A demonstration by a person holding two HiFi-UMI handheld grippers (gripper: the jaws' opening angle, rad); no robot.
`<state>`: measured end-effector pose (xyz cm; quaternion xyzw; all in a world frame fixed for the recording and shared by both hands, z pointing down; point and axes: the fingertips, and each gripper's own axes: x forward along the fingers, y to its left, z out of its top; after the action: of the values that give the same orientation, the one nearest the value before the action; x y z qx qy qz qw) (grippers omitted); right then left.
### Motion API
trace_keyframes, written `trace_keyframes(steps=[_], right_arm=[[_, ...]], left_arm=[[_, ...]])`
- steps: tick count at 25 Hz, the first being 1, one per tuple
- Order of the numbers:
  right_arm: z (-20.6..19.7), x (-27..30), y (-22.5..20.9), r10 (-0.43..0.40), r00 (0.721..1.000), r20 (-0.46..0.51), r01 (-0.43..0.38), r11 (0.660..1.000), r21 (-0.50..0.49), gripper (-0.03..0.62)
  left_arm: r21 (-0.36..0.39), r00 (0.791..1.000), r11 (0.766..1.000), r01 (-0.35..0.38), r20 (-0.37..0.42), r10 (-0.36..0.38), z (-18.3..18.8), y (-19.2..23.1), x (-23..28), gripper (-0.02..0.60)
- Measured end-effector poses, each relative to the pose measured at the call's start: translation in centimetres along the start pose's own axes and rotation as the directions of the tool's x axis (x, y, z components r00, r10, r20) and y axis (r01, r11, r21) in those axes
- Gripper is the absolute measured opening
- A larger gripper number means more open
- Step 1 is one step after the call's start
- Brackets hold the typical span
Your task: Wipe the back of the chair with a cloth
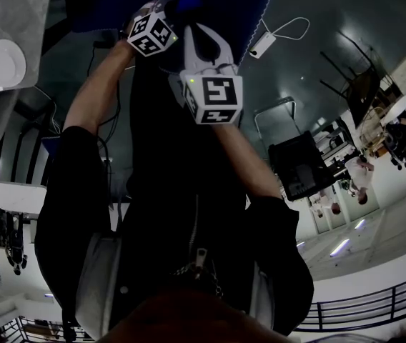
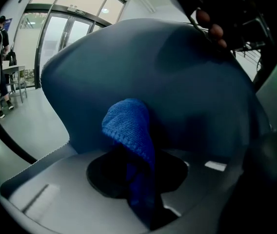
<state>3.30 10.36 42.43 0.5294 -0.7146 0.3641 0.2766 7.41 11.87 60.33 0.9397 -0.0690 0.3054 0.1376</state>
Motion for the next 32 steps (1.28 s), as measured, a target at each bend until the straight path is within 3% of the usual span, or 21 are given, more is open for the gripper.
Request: trace_keyframes(steps=[15, 21, 25, 29, 30, 32], right_arm=[[-0.6, 0.1, 0.8, 0.019, 0.999, -0.03, -0.02, 0.999, -0.035, 0.003], [-0.7, 0.0, 1.2, 0.03, 0.999, -0.031, -0.031, 0.998, -0.048, 0.003], [-0.8, 0.3, 1.3, 0.038, 0.999, -0.028, -0.039, 0.998, -0.048, 0.003], [-1.3, 0.7, 1.5, 0.045, 0.998, -0.031, -0.047, 0.998, -0.043, 0.003], [-1.2, 0.8, 1.8, 0.048, 0.999, -0.026, -0.049, 0.998, -0.043, 0.003], [-0.9, 1.0, 2.2, 0.052, 0.999, -0.014, -0.053, 0.998, -0.042, 0.003]], left_arm=[[0.099, 0.971, 0.971, 0.218, -0.119, -0.206, -5.4, -7.4, -2.7, 0.091], [0.147, 0.941, 0.939, 0.312, -0.183, -0.284, -7.2, -9.4, -3.9, 0.091], [0.144, 0.926, 0.927, 0.345, -0.212, -0.312, -8.2, -10.3, -4.7, 0.091], [0.126, 0.895, 0.903, 0.411, -0.243, -0.373, -9.4, -11.3, -5.9, 0.091], [0.103, 0.9, 0.91, 0.401, -0.23, -0.37, -9.4, -10.8, -6.1, 0.091], [0.054, 0.929, 0.941, 0.333, -0.189, -0.318, -9.1, -8.3, -6.2, 0.091]])
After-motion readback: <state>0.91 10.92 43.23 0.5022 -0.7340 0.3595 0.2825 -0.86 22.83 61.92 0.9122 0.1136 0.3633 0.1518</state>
